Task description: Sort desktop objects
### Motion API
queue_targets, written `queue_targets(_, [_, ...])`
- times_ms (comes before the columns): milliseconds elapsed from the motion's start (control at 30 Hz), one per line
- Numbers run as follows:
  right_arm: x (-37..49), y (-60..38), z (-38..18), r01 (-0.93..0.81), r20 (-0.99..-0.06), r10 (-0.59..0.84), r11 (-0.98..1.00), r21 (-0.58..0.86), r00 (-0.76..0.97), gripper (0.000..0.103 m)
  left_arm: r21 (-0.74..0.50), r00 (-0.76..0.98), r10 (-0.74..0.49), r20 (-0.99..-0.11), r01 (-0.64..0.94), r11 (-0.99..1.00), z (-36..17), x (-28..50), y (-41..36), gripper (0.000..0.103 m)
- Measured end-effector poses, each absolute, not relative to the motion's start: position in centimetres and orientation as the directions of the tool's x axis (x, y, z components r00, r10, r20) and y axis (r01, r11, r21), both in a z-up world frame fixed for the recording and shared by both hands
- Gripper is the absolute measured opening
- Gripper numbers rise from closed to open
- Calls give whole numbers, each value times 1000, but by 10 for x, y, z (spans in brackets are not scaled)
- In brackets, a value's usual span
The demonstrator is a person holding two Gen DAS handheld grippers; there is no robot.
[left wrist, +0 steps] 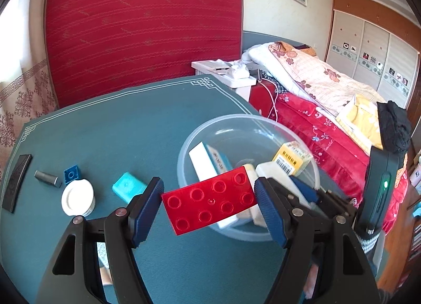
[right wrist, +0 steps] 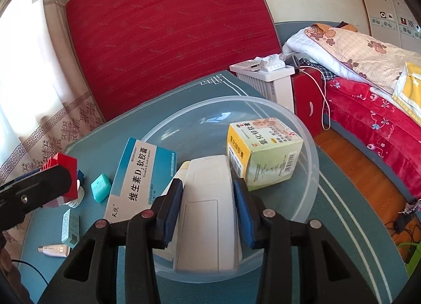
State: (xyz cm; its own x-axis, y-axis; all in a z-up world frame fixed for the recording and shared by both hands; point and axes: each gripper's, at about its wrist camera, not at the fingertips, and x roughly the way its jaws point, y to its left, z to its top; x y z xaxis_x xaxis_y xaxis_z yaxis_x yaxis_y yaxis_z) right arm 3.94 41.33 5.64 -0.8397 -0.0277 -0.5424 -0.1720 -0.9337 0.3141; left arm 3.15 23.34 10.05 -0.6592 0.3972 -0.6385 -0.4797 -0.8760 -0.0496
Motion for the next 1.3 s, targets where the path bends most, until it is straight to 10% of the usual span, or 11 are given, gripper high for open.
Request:
queue_targets(767, [42, 417, 57, -169, -528, -37, -926, 338, -849, 45, -76, -622, 396, -675, -475, -877, 92, 4, 244, 75])
queue_targets(933, [48, 413, 62, -163, -499, -25, -930, 330, -866, 72, -116, -595, 372, -712, -424, -898, 81, 22, 200, 76])
queue_targets(1300, [53, 412, 67, -170, -474, -5, -931, 325, -881, 72, -116, -516, 395, -760, -491, -864, 62, 76, 162, 76])
